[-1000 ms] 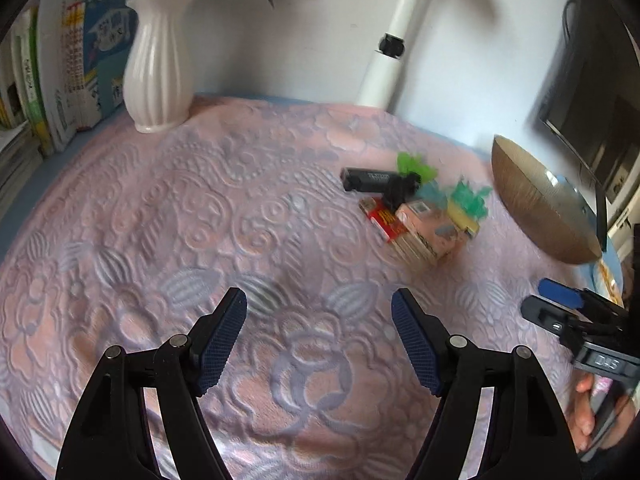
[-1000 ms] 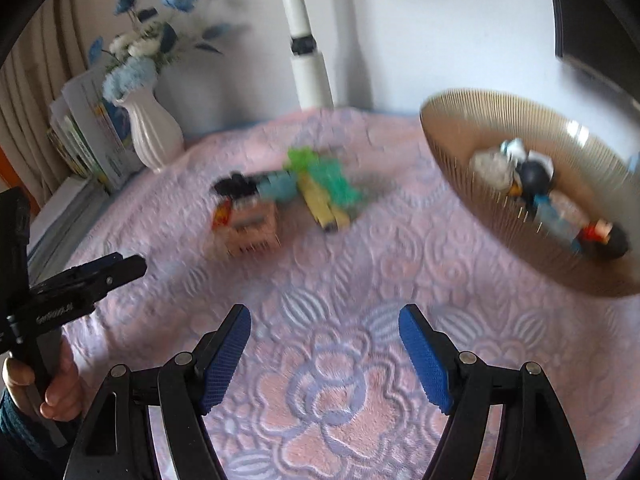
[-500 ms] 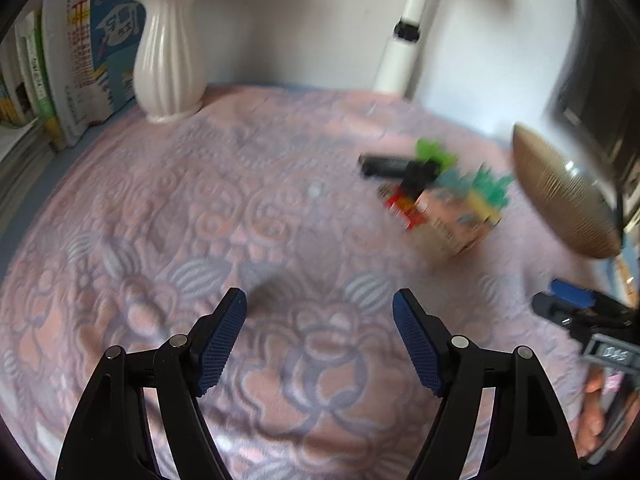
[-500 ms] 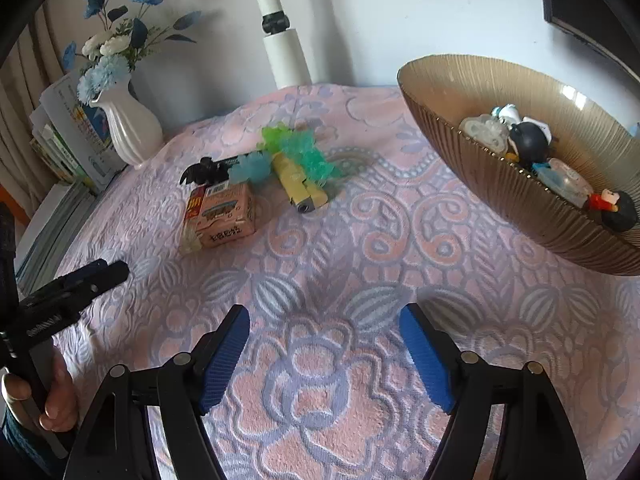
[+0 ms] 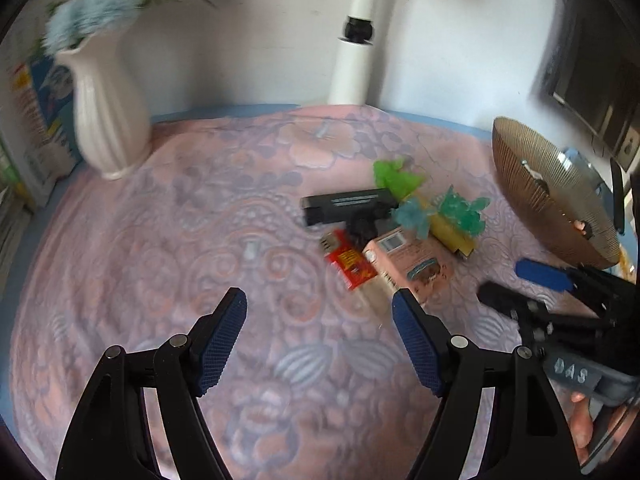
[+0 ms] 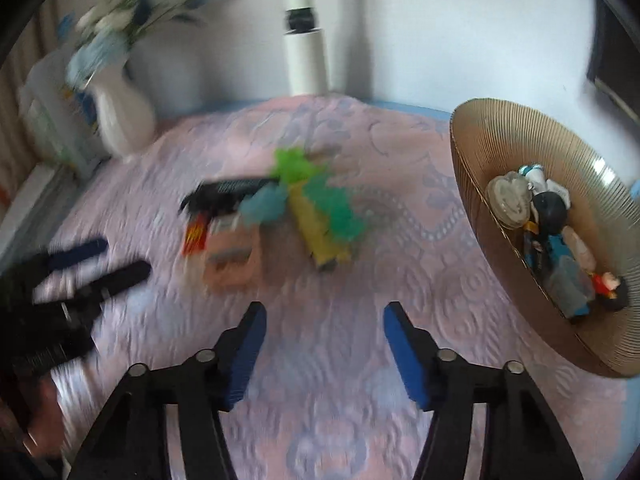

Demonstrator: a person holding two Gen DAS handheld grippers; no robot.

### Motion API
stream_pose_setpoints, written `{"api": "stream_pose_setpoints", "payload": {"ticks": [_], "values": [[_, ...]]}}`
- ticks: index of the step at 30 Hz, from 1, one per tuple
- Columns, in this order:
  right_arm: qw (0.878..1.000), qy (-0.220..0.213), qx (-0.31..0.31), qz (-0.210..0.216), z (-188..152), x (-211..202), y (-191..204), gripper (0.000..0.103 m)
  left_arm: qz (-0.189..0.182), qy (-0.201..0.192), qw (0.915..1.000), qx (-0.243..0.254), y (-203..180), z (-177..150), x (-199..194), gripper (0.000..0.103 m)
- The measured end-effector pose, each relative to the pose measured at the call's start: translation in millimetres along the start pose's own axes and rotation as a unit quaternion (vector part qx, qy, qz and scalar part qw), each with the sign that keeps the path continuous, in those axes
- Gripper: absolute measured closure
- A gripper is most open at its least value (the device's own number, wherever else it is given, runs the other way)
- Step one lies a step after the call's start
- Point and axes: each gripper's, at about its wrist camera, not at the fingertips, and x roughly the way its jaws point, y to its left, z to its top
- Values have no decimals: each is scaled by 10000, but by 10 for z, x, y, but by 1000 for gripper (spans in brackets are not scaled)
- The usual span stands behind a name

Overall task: Organize rigid objects
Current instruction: 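Grasp the red lighter with the left tool while the right tool grasps the yellow tube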

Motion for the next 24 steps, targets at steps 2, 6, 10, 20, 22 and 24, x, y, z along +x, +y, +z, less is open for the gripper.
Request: {"api": "stream_pose_setpoints", "payload": {"ticks": [2, 6, 10, 20, 22, 24], "values": [[9999, -132, 72, 36, 49, 76, -39, 48, 61, 1, 10000, 5, -37, 11, 99, 31], [9999, -113, 71, 40, 144, 199, -12, 54, 131, 38, 9998, -127, -32, 34, 267, 32], [9998, -74, -114, -144, 209, 339, 36, 57, 142, 123, 9997, -129, -54, 72, 404, 32], [9995, -121, -277, 30, 194, 349, 76, 77, 178, 69, 9997, 133, -75, 6, 306, 83], [9994, -79, -161, 280, 135, 291, 43, 78, -47, 96, 9999, 93, 4, -79, 227, 83], [9989, -25, -37, 471, 42, 220, 21, 79, -191, 151, 9997, 59, 82, -180, 132, 83]]}}
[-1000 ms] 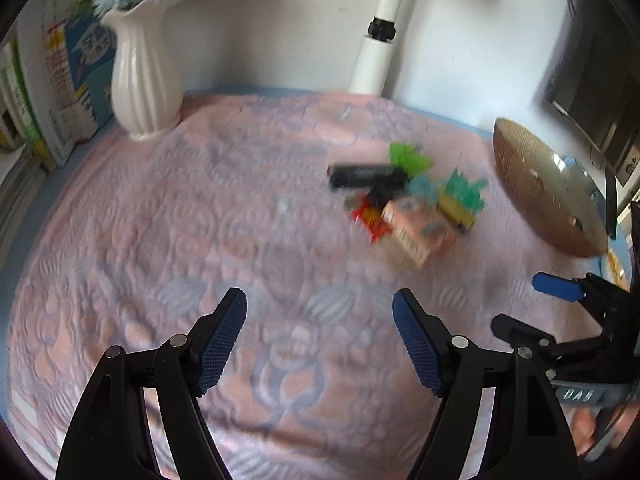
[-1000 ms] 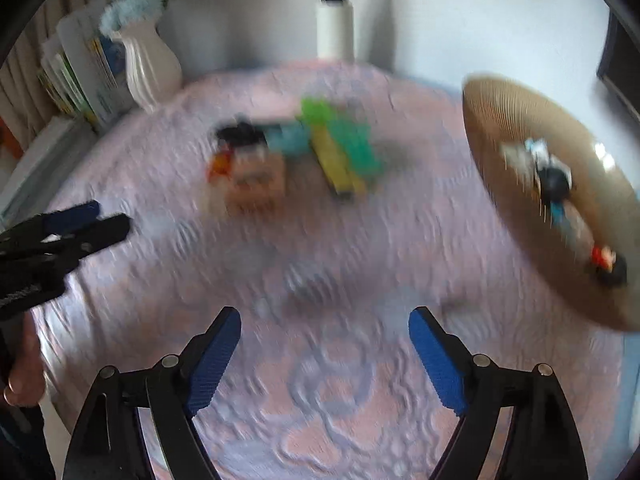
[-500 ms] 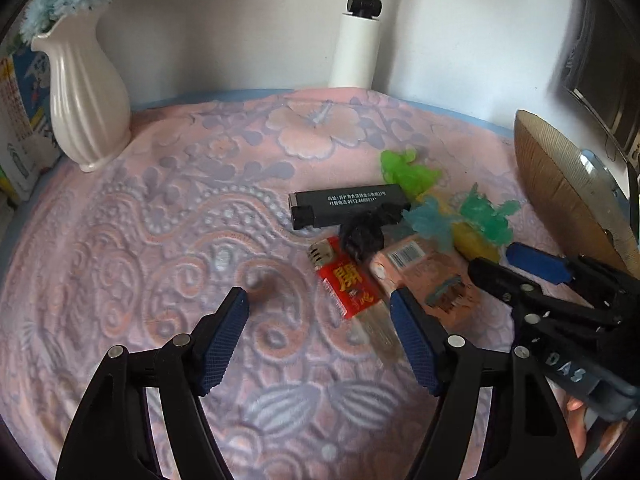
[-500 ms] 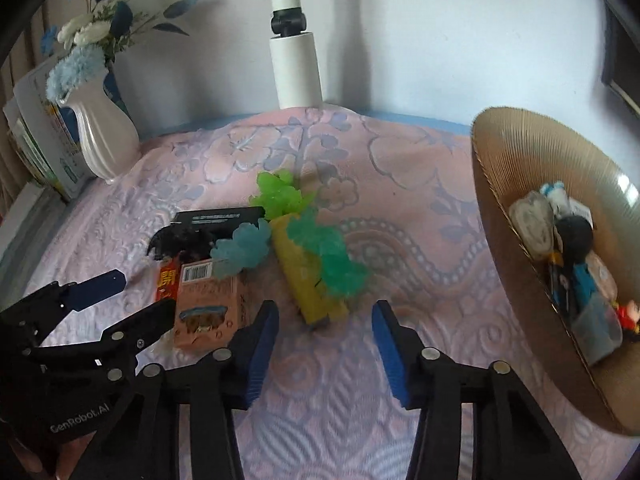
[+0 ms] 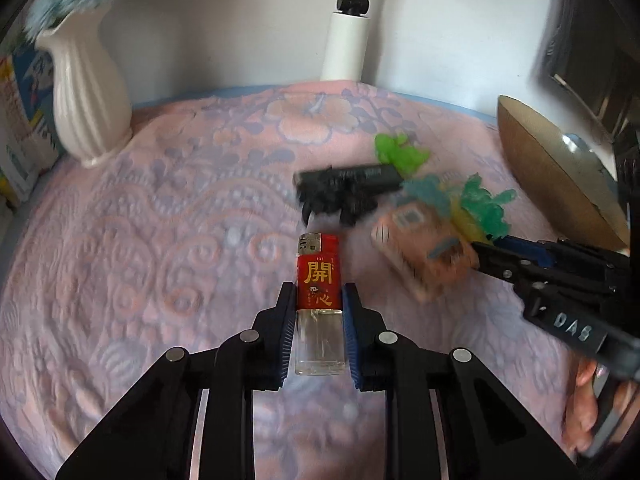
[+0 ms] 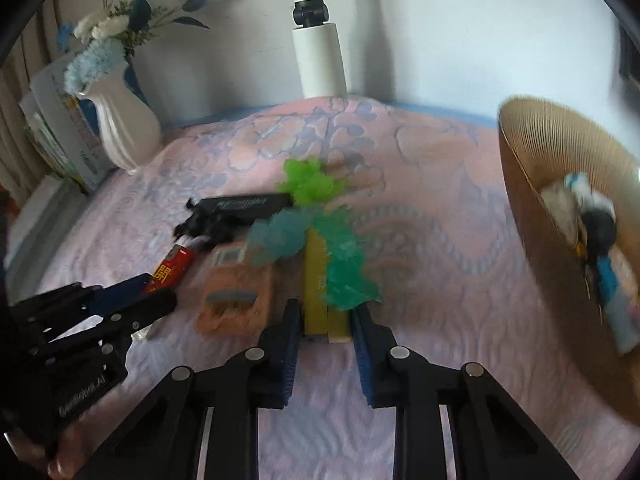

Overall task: Organize rigid objects
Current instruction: 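Grasp the red lighter with the left tool while the right tool grasps the yellow tube, then carry the red lighter and yellow tube over the bowl with both tools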

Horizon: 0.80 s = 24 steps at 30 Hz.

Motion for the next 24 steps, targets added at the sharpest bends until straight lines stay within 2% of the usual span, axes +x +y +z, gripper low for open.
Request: {"api": "stream_pose_setpoints", "payload": {"ticks": [5, 9, 10, 12, 13, 18, 21, 22, 24], "values": [[9989, 143, 146, 428, -382, -291, -9, 79, -140, 86, 9998, 137, 85, -277, -239, 83], [9986, 238, -116, 459, -733, -530, 80, 78, -189, 68, 9992, 338, 71, -436, -330, 83], [9982, 289, -138, 516, -795, -576, 93, 77, -175, 43, 9992, 370, 66, -456, -343, 83], [9969, 372, -85, 686, -837, -614, 93, 62, -139, -33, 9991, 402, 50, -513, -345, 83], [9968, 347, -9, 722, -826, -633, 83, 61, -124, -69, 9990, 417, 43, -520, -343, 83], [9984, 70, 305, 466, -717, -655, -24, 60, -162, -138, 9989, 410, 62, -529, -352, 83], [9980, -196, 576, -146, -657, -625, -133, 60, -172, -149, 9989, 399, 62, -539, -358, 83], [9964, -321, 783, -31, -658, -665, -182, 60, -168, -150, 9989, 402, 62, -539, -358, 83], [9931, -519, 1037, -175, -690, -759, -246, 60, -177, -146, 9990, 393, 65, -536, -355, 83]]}}
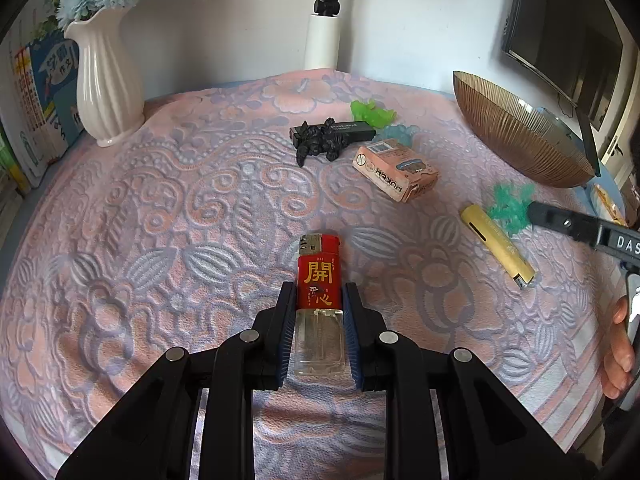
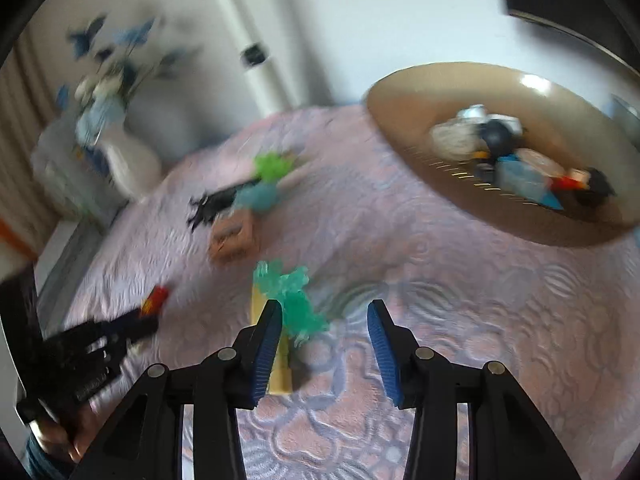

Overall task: Organize rigid objects
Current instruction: 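Carry the red lighter and yellow tube over the bowl with both tools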

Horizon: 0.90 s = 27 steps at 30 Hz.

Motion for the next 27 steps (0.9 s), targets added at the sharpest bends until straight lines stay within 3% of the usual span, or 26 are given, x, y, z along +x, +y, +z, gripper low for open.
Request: {"api": "stream_pose_setpoints", "payload": {"ticks": [2, 5, 7, 14, 17, 18, 22, 27], "values": [[9998, -35, -67, -192, -53, -61, 3, 60, -7, 0, 10000, -10, -2, 1, 0, 83], [9985, 403, -228, 293, -171, -32, 58, 60, -139, 7, 9999, -75, 7, -4, -2, 72], [9951, 667, -492, 540, -255, 39, 195, 60, -98, 22, 9999, -19, -28, -4, 5, 71], [9881, 602, -1403, -192, -176, 321, 647, 61, 322, 75, 9993, 184, -164, 33, 78, 69], [9837, 567, -1650, -438, -182, 368, 743, 71, 376, 38, 9989, 264, -194, 41, 82, 83], [9828, 573, -1710, -384, -187, 359, 774, 79, 378, 24, 9988, 299, -205, 38, 72, 83], [9830, 646, -1663, 432, -222, 202, 779, 80, 124, -79, 9995, 284, -226, 50, -20, 83], [9870, 302, -1348, 826, -84, -116, 679, 90, -112, -440, 9982, 381, -364, 247, -254, 83]]}}
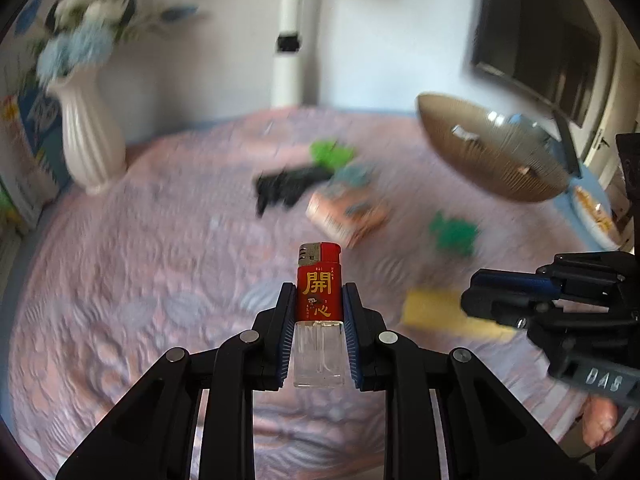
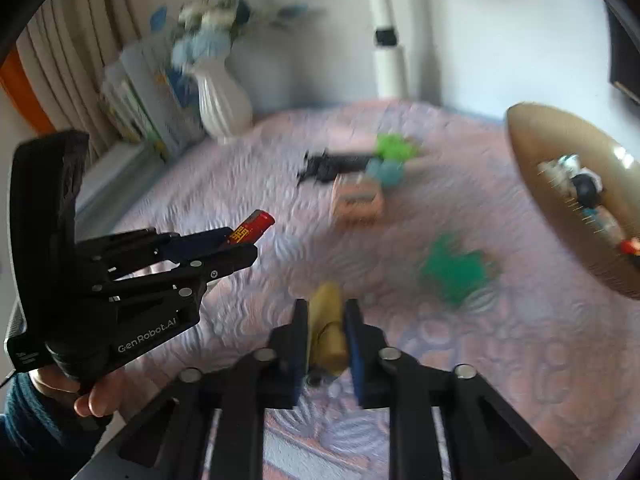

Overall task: Organize rigid objects
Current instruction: 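Carry the red lighter and yellow tube over the bowl with both tools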

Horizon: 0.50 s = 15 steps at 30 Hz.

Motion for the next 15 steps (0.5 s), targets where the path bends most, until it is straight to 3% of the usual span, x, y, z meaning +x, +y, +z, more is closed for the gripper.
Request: {"api": "stream_pose_setpoints", "payload": {"ticks": [3, 6, 7, 9, 13, 14, 15], "values": [[9996, -240, 84, -123, 71, -215, -155, 90, -6, -204, 9995, 236, -162, 208, -83, 83], [10000, -57, 26, -29, 75, -204, -285, 87, -42, -275, 9992, 291, -232, 311, -91, 83], [9994, 107, 106, 299, 49, -184, -333, 81, -64, -262, 9993, 259, -233, 315, -83, 83], [9971, 400, 191, 623, -22, -102, -346, 48, -62, -235, 9995, 193, -221, 294, -64, 83], [9965, 744, -345, 163, -211, 130, -77, 49, -31, -106, 9999, 77, -202, 236, -11, 83], [9960, 779, -433, 115, -229, 192, -26, 54, -30, -88, 9999, 83, -203, 229, -4, 83], [9951, 813, -553, 27, -259, 250, 38, 67, -12, -85, 9999, 123, -214, 229, -12, 83]]}}
